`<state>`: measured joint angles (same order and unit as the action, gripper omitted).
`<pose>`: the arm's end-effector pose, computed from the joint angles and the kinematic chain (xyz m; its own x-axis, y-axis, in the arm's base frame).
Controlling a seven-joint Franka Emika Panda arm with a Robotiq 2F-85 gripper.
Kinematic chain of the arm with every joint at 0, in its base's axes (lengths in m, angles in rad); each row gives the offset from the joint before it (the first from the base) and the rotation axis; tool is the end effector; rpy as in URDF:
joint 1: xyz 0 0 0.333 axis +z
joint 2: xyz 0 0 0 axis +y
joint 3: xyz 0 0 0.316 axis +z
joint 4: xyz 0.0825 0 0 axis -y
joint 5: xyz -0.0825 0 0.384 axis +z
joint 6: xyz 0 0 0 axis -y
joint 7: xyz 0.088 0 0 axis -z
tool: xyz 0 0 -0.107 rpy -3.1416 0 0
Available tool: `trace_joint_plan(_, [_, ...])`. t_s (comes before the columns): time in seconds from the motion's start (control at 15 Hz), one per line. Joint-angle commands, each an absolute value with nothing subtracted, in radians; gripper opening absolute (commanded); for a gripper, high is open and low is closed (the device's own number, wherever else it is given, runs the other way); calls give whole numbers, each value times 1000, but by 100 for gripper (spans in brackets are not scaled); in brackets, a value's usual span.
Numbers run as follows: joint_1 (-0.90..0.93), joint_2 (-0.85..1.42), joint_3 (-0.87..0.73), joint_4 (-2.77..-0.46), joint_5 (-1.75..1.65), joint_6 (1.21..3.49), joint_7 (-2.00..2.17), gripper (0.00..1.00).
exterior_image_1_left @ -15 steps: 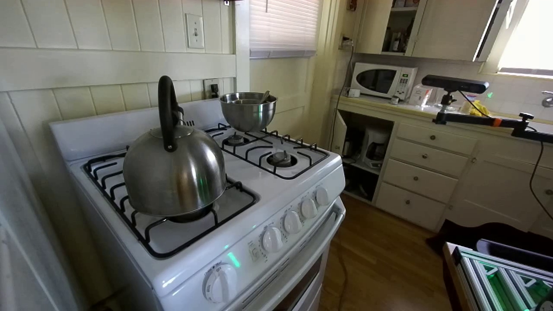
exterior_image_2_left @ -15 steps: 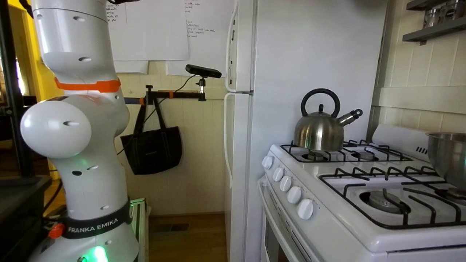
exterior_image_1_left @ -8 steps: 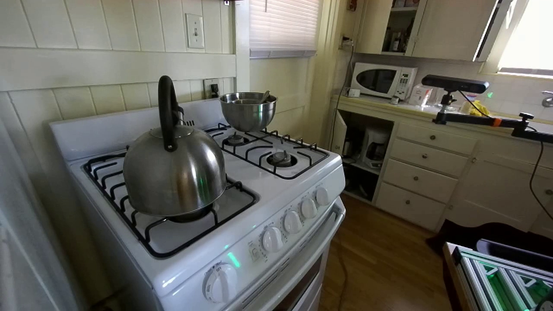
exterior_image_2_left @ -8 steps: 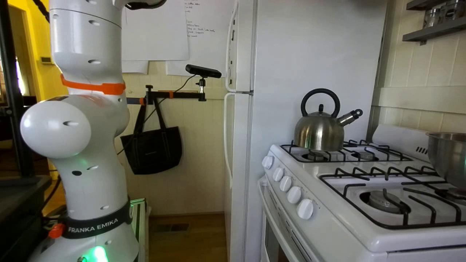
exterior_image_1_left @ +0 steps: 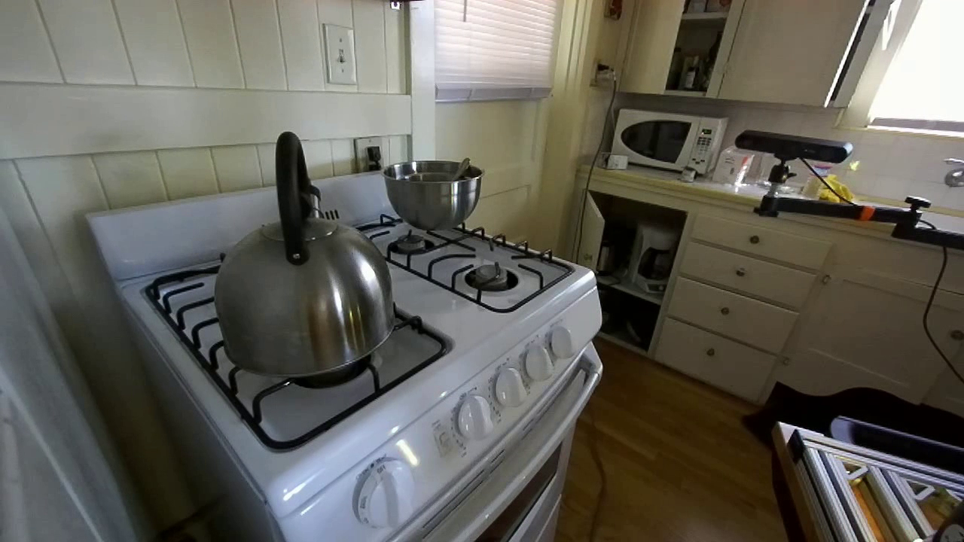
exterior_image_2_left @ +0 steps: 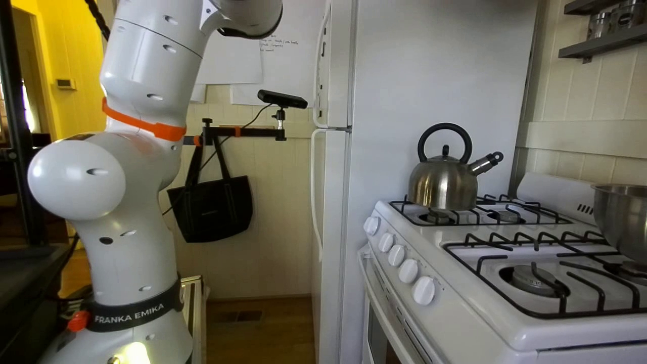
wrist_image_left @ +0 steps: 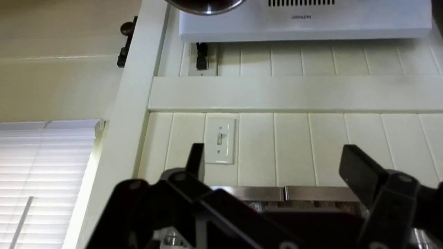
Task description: Move the silver bowl to the left
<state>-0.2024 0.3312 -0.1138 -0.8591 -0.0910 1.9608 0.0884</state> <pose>0.6162 -0.1852 0.8101 0.6687 -0.2432 0.7027 -0.3956 -0.9165 0.0592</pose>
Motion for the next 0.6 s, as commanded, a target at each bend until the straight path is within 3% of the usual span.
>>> trace_joint_plan(0.0, [-237,461,-108,-710,-25,1877,-26,100])
trace_joint_plan(0.53, [-248,649,-110,-610,-40,1721,-89,100])
